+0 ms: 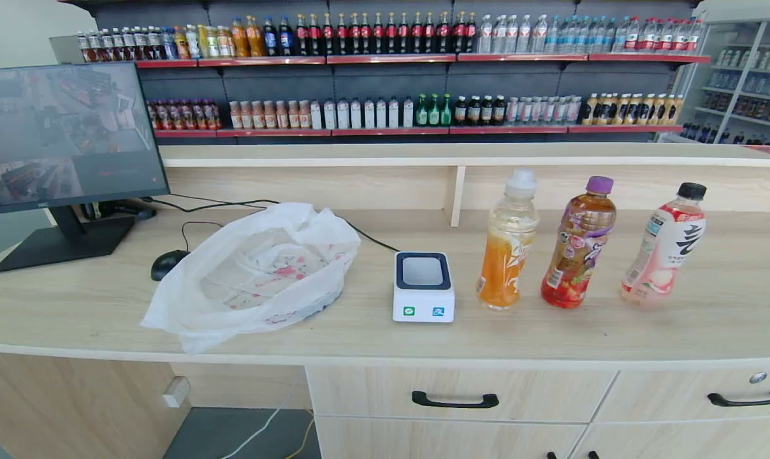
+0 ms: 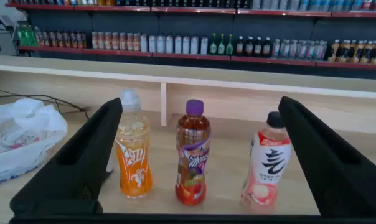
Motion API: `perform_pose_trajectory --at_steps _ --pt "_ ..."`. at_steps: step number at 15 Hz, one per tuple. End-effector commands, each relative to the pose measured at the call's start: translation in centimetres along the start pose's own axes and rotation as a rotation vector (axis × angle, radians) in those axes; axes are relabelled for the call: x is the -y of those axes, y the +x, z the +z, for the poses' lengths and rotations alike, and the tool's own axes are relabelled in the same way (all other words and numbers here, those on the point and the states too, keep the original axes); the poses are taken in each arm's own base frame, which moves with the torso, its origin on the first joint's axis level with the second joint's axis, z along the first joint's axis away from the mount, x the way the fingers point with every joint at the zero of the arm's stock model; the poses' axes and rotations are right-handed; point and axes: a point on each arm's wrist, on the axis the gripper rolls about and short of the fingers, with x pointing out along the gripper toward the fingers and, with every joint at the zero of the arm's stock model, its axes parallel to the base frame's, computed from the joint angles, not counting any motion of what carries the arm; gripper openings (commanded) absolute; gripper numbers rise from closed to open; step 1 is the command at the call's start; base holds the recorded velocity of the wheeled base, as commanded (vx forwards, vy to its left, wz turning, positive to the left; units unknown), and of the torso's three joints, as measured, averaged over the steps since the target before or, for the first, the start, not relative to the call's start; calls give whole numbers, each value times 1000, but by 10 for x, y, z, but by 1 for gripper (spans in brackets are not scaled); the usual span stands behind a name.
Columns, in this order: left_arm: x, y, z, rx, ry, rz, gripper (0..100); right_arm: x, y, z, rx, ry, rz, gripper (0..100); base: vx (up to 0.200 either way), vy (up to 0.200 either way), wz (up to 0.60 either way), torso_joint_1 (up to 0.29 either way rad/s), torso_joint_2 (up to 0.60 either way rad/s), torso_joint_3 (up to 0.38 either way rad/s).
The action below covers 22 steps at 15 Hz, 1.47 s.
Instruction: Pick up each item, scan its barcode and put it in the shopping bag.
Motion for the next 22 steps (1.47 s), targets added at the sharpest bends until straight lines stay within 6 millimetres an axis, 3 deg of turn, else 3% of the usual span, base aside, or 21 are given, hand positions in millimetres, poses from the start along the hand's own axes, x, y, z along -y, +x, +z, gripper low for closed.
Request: perform_pose_trajectory --at_steps 1,3,5,8,13,17,22 --pt "0 0 0 0 -1 -1 100 -15 76 -56 -46 4 63 100 0 0 0 0 0 0" --pt "0 0 0 1 -1 -1 100 -30 95 -65 47 18 99 100 0 0 0 0 0 0" --pt "0 0 0 1 -1 -1 100 -45 101 -68 135 28 121 100 0 0 0 0 0 0" --pt "0 0 0 1 1 -1 100 -64 89 -74 119 36 160 100 0 0 0 0 0 0" --pt "0 0 0 1 1 -1 100 -75 64 -104 -20 -30 220 100 0 0 0 0 0 0" --pt "0 0 0 0 -1 1 100 -108 62 -118 -100 25 265 100 0 0 0 0 0 0" --pt "0 0 0 1 -1 -1 100 -119 71 -141 -187 103 163 100 0 0 0 0 0 0"
